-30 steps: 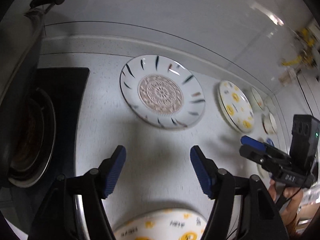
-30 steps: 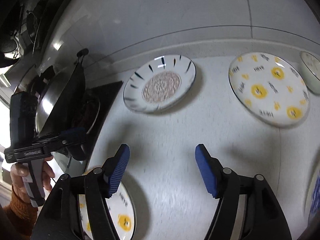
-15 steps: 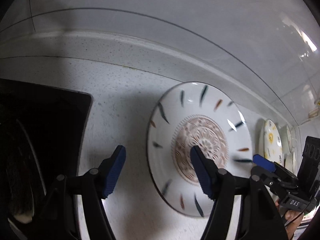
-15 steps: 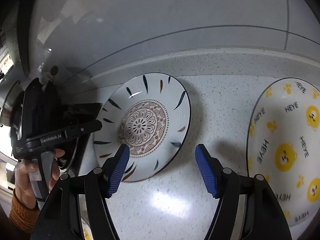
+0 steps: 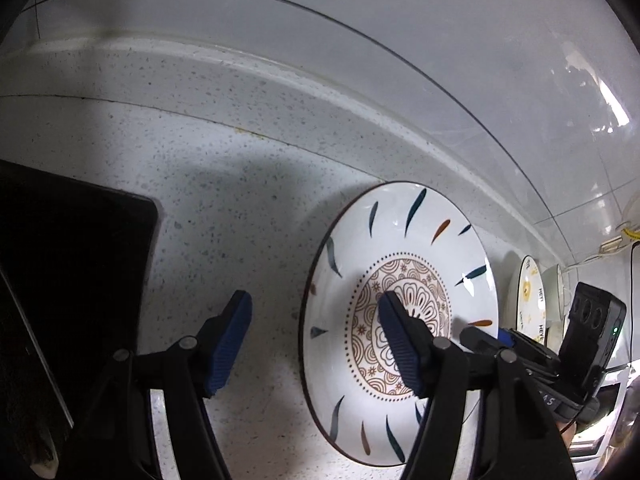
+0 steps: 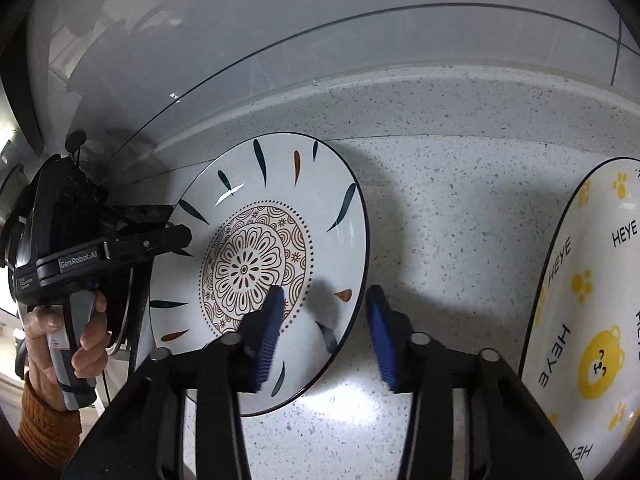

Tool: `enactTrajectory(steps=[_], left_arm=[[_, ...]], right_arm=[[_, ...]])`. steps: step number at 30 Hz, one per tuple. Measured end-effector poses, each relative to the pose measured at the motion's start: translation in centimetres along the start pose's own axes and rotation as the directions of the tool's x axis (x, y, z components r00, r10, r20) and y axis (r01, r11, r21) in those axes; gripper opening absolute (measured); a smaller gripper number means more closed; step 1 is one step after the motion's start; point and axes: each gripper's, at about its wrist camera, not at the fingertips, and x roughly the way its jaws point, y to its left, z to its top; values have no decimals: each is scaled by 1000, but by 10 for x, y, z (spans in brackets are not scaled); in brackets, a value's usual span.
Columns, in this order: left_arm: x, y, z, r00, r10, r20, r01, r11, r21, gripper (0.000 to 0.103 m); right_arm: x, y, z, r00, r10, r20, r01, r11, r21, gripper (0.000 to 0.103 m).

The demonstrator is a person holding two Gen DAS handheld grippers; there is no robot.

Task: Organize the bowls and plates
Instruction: 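Move both grippers to the mandala plate and clamp its rim, then carry the mandala plate with both grippers onto the bear plate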

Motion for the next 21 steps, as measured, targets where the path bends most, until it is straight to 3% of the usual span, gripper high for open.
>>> enactTrajectory(steps=[1, 3, 4, 5, 7, 9, 21], left_arm=[[0, 0, 1, 1000, 4, 2, -4, 1000, 6, 63], [1, -3, 1, 1000, 27, 9, -28, 999, 28, 48], [2, -4, 0, 999, 38, 0, -38, 999, 35, 30], [6, -9, 0, 999, 35, -13, -35, 999, 35, 20], [6, -13, -2, 997, 80, 1, -80, 996, 50, 18], [4, -11, -3, 997, 72, 4, -72, 997, 35, 17], [-24, -19, -30, 999, 41, 16, -42, 999, 20, 16]], right_arm=[[1, 0, 0, 1000, -1, -2, 1, 1000, -2, 30], [1, -2, 2, 1000, 10, 2, -10, 1000, 0, 30], [-1, -5, 2, 1000, 21, 1, -21, 1000, 4, 29], [-1, -6, 3, 1000, 26, 2, -26, 1000, 4, 25], [0, -6, 3, 1000, 15, 6, -15, 1000, -3, 20], [2, -4, 4, 1000, -10, 13, 10, 1000, -5, 13], [-17, 7, -7, 999, -38, 32, 39, 999, -20, 13]])
